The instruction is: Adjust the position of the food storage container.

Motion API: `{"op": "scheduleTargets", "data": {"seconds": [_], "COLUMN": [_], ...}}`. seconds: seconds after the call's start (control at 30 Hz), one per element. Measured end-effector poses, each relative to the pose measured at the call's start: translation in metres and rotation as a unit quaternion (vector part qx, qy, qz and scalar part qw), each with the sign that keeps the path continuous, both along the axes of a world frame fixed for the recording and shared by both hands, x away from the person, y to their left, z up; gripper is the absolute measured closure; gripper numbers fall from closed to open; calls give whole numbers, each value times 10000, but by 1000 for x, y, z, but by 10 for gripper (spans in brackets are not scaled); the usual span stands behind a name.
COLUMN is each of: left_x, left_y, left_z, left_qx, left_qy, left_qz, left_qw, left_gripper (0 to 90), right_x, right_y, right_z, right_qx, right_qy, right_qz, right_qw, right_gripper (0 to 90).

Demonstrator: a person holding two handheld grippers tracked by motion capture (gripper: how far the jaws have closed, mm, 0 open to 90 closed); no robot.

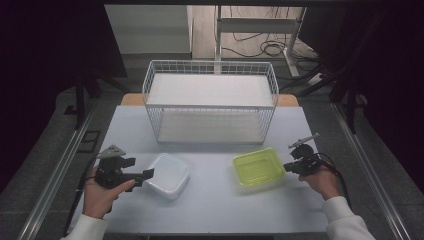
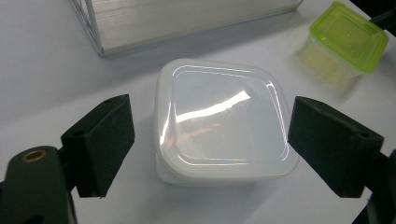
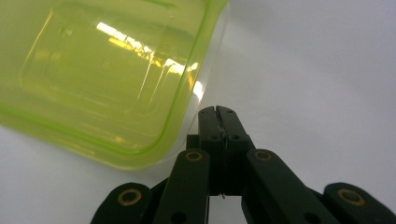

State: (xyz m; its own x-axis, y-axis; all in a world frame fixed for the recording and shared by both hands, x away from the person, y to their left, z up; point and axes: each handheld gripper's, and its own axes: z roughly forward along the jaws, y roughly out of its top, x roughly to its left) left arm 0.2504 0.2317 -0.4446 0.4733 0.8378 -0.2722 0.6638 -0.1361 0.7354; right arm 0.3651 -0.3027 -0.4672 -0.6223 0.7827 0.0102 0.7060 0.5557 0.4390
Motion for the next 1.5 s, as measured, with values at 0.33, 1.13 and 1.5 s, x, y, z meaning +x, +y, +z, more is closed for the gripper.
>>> {"op": "scheduleTargets", "data": {"seconds": [0.33, 1.13, 1.5], "left_x": [2, 2, 3], "left_y": [-3, -17, -25], "left_z": [-1, 6, 3], "left_qx": [-18, -215, -288], "left_qy": [28, 20, 72], "left_qz": [-59, -184, -446], "left_qw": [10000, 9996, 9986], "left_gripper": [142, 143, 152], "right_x": [-11, -34, -53], "right_y": [34, 36, 29], "right_z": [-2, 17, 32], "right_qx": [68, 495, 1375], "right_qy": [-67, -397, -442], "right_qz": [368, 357, -272], "right_qw": [9993, 9973, 9891], "right_gripper": [891, 887, 445]}}
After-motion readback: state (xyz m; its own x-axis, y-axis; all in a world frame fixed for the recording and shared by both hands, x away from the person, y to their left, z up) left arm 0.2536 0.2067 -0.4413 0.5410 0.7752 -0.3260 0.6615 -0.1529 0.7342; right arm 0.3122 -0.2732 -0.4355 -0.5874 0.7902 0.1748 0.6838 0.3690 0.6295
